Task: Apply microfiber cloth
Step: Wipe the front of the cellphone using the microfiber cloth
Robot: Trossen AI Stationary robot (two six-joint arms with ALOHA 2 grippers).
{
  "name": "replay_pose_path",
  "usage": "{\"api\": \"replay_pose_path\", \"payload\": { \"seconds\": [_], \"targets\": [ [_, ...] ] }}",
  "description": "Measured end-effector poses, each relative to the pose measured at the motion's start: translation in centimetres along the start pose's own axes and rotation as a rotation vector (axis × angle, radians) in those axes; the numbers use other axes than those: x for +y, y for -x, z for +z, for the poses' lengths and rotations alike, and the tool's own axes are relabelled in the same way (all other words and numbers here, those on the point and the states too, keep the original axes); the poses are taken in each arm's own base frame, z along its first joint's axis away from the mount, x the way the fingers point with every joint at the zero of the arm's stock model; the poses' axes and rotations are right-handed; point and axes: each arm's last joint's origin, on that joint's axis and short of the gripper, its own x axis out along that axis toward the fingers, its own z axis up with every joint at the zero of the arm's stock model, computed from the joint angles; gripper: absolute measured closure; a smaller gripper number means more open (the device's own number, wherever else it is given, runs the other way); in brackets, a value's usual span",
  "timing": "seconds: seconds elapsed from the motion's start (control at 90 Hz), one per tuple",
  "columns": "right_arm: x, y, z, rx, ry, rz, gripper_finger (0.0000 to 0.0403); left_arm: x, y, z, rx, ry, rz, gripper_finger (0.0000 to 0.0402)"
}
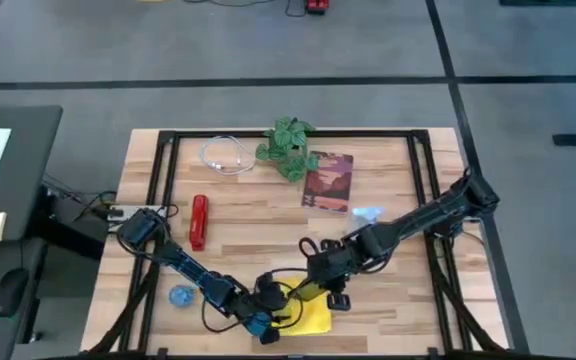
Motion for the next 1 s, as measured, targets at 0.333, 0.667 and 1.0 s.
{"api": "replay_pose_path", "payload": {
  "seconds": [0.333,0.667,1.0],
  "targets": [
    [0.5,0.0,-0.1,-0.014,-0.008,0.013,0.0387,0.4,-0.1,-0.3,0.048,0.014,0.018,0.0396],
    [0.7,0.0,-0.2,-0.011,-0.020,0.014,0.0387,-1.0,0.9,1.7,0.067,-0.018,-0.051,0.0316],
    [0.7,0.0,-0.2,-0.008,-0.018,0.013,0.0387,-0.5,6.9,4.8,0.171,-0.001,-0.029,0.0209]
  ]
}}
